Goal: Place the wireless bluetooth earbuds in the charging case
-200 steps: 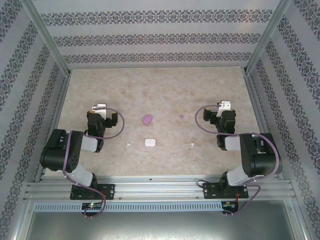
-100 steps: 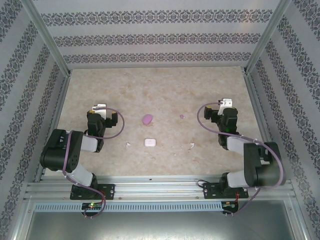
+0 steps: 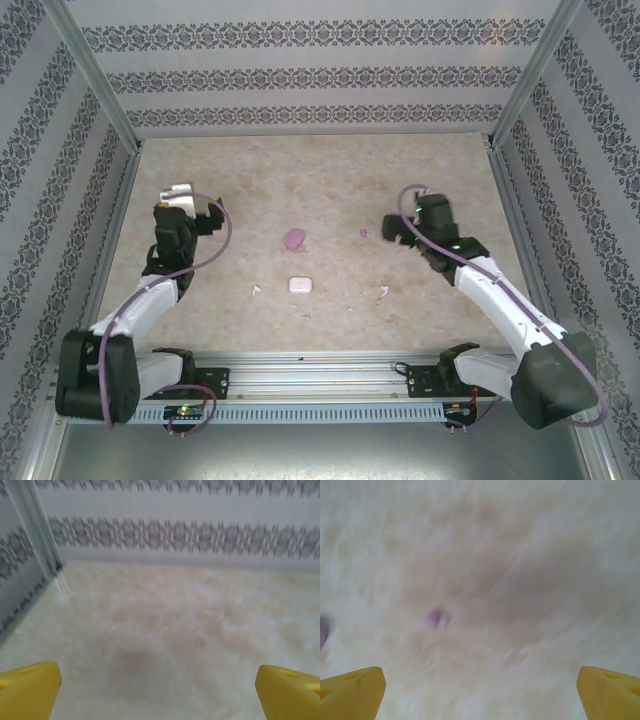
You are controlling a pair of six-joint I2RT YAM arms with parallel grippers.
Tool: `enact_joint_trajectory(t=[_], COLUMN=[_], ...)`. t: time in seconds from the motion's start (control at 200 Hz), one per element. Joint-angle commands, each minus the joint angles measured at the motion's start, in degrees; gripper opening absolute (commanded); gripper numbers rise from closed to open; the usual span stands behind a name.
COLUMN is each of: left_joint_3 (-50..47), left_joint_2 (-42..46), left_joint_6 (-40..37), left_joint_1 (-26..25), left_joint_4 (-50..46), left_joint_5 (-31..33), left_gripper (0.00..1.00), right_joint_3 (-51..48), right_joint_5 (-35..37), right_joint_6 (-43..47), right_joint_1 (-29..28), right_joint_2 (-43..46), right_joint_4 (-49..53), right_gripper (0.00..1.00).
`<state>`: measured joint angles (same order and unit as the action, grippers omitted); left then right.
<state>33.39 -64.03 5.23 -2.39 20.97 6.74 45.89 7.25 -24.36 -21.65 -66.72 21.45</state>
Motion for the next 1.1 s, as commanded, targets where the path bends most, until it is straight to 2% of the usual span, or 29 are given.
enact_joint_trajectory(t=[0.0,0.12,0.17,0.235,0.365,0.465,0.605,0.684,0.874,1.094], left_joint_3=[6.25,14.0,14.68,13.58,9.01,7.32,6.71,5.93,4.57,0.74], left_joint_2=[3.12,-0.27,-1.4,-0.78,3.28,4.0,2.73,3.22,4.93,7.32], left_joint_6=[7.9,12.9,14.47,16.83,20.9,21.92,21.74,19.92,18.39,20.26], left_joint_1=[0.35,-0.53,-2.38,-5.31,-9.42,-11.76,-13.54,-14.58,-14.92,-14.92], left_joint_4=[-29.24,-49.9,-54.44,-57.32,-58.15,-59.27,-59.53,-57.07,-52.63,-47.27], left_joint_5=[0.6,-7.68,-9.9,-9.61,-9.38,-9.52,-10.52,-12.04,-18.91,-23.7], left_gripper=[1.0,1.0,1.0,1.0,1.0,1.0,1.0,1.0,1.0,0.96], right_joint_3=[2.27,8.6,12.36,17.44,28.42,32.97,35.55,36.32,39.71,41.3], right_joint_5=[1.9,0.51,-0.24,-0.84,-1.27,-2.29,-3.23,-3.9,-3.98,-5.41], right_joint_6=[-13.08,-18.7,-19.72,-20.15,-20.36,-21.45,-23.08,-23.66,-24.37,-25.28], right_joint_1=[-10.39,-21.06,-24.05,-27.08,-31.15,-32.94,-34.23,-34.46,-34.44,-33.65], right_joint_2=[-4.92,-14.26,-18.36,-23.42,-32.83,-37.57,-41.79,-43.6,-48.34,-51.2], right_joint_4=[13.2,14.41,15.38,16.84,22.11,24.19,25.3,24.83,24.76,23.4], right_gripper=[0.98,0.94,0.92,0.92,0.93,0.94,0.93,0.89,0.86,0.82])
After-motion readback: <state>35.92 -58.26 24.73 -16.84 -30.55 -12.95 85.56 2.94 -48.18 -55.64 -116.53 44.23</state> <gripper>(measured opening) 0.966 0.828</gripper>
